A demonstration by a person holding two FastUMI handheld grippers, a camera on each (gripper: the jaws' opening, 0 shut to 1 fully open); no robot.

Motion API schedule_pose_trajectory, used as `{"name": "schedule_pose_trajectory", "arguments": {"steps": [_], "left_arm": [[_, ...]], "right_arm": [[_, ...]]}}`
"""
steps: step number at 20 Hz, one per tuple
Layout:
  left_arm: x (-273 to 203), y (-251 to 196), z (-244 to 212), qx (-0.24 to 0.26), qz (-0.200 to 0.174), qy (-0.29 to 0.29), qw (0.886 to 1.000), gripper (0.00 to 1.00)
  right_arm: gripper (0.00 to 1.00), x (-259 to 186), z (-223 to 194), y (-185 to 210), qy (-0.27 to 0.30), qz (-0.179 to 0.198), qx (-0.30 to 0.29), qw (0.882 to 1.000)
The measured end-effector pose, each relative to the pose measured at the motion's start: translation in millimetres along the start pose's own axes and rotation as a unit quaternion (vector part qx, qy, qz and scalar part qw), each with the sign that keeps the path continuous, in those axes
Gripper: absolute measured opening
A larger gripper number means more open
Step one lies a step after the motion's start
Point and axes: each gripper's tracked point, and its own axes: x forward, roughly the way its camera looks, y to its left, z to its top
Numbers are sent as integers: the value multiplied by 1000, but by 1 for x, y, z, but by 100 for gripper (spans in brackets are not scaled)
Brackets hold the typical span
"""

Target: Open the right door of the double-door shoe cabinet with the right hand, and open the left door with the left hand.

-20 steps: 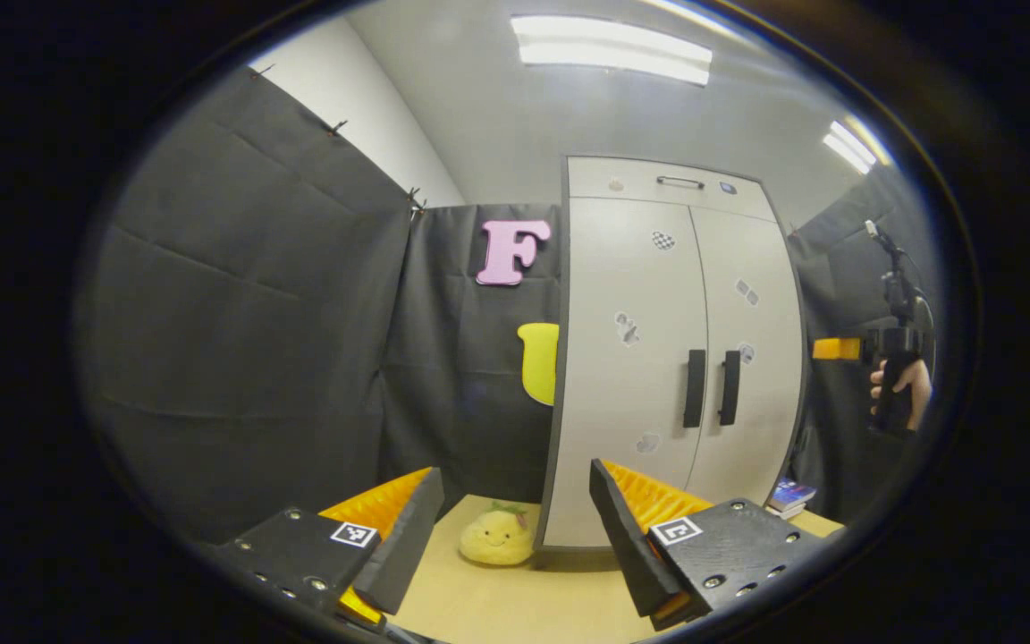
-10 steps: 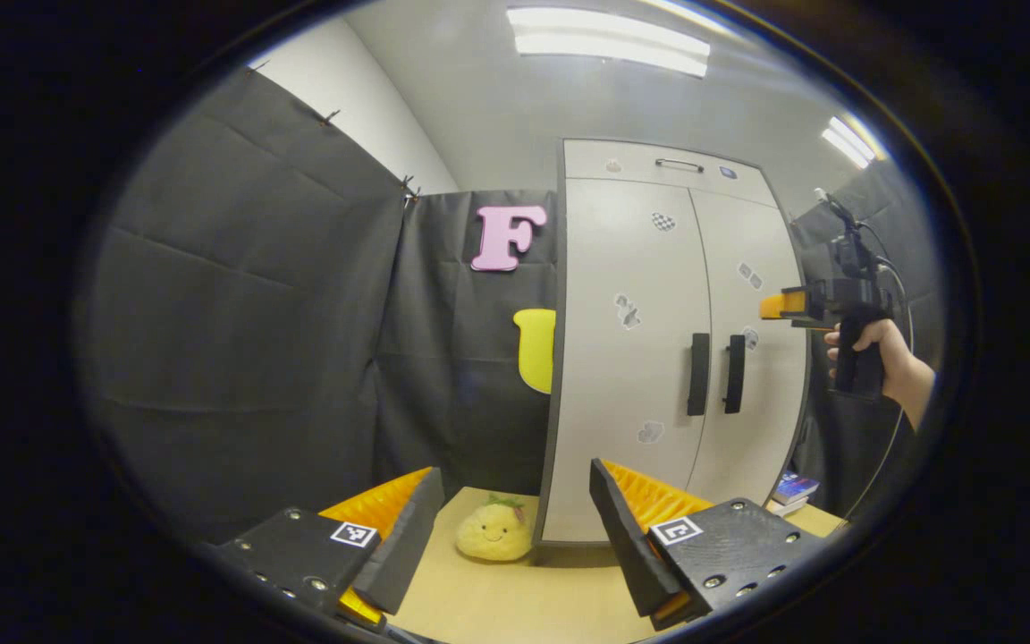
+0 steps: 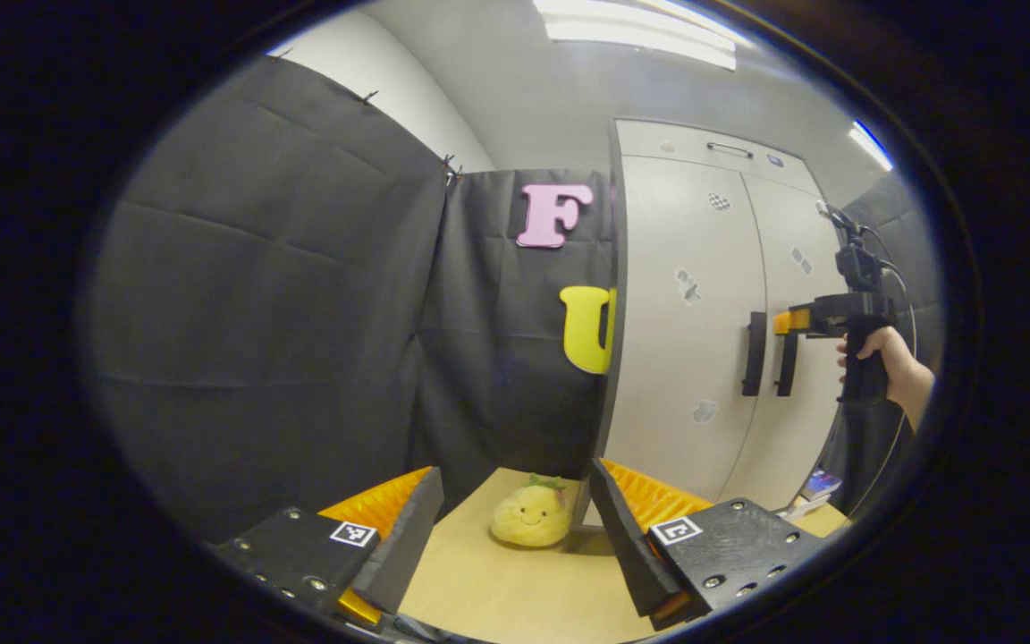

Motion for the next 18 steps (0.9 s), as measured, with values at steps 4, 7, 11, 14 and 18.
{"name": "schedule_pose_trajectory", "arguments": {"steps": [4, 7, 11, 14, 18], "left_arm": [[1, -2, 0, 15, 1, -2, 1000, 94], [-1, -3, 2, 30, -3, -6, 1000, 95], [-1, -5, 5, 31, -6, -9, 999, 94], [-3, -5, 6, 34, -5, -6, 999, 94], [-7, -8, 8, 38, -12, -4, 999, 94]], "right_arm": [[69, 9, -14, -4, 21, -19, -1, 1000], [45, 14, -22, -2, 37, -9, 35, 999], [36, 14, -21, -3, 37, 4, 42, 998], [25, 17, -23, -1, 30, 19, 30, 999], [8, 12, -23, -1, 35, 45, 12, 998]]}}
